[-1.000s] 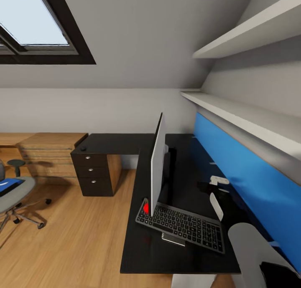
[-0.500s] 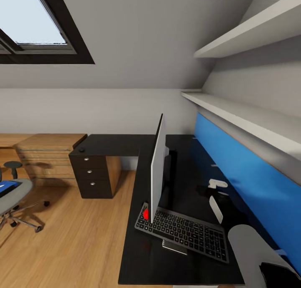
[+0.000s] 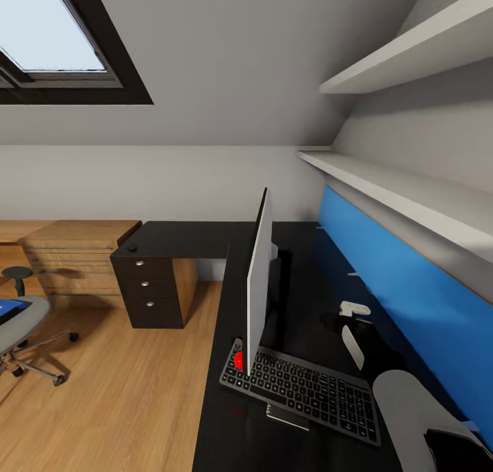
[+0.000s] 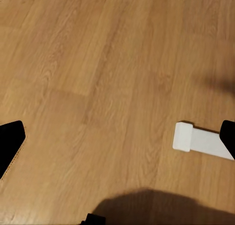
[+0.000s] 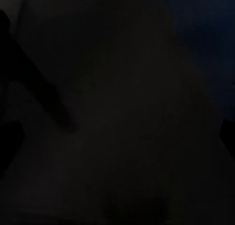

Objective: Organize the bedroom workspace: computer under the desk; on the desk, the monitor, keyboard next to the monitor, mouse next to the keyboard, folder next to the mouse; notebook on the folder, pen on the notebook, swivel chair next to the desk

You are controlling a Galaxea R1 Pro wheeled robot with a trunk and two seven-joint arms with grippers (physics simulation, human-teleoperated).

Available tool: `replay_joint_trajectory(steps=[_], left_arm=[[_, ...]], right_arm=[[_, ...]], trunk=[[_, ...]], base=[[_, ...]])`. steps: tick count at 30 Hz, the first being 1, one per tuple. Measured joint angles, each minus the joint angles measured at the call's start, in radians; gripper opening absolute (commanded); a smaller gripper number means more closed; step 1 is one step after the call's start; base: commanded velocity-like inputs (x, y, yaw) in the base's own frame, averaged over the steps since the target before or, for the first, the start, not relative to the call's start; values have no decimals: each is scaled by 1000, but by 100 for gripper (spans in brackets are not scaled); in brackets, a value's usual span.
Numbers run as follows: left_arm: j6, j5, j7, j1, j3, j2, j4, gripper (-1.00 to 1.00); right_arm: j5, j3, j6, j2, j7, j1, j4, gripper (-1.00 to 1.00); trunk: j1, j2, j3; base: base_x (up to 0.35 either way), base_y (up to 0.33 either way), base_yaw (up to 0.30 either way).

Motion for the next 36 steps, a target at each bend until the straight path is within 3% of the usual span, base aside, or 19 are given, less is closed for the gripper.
replay_joint_trajectory(steps=[9,19,36], left_arm=[[-16,1,0,0,2,18,-16,100],[-37,4,2,0,4,34,-27,100],[-39,9,5,0,18,47,-28,100]], right_arm=[[-3,-4,103,1,2,0,2,100],[-3,-4,135,0,-2,0,11,100],[0,-2,152,-5,-5,0,53,100]], trunk=[[0,0,0],[0,0,0],[65,-119,-53]], base=[[1,0,0],[0,0,0],[0,0,0]])
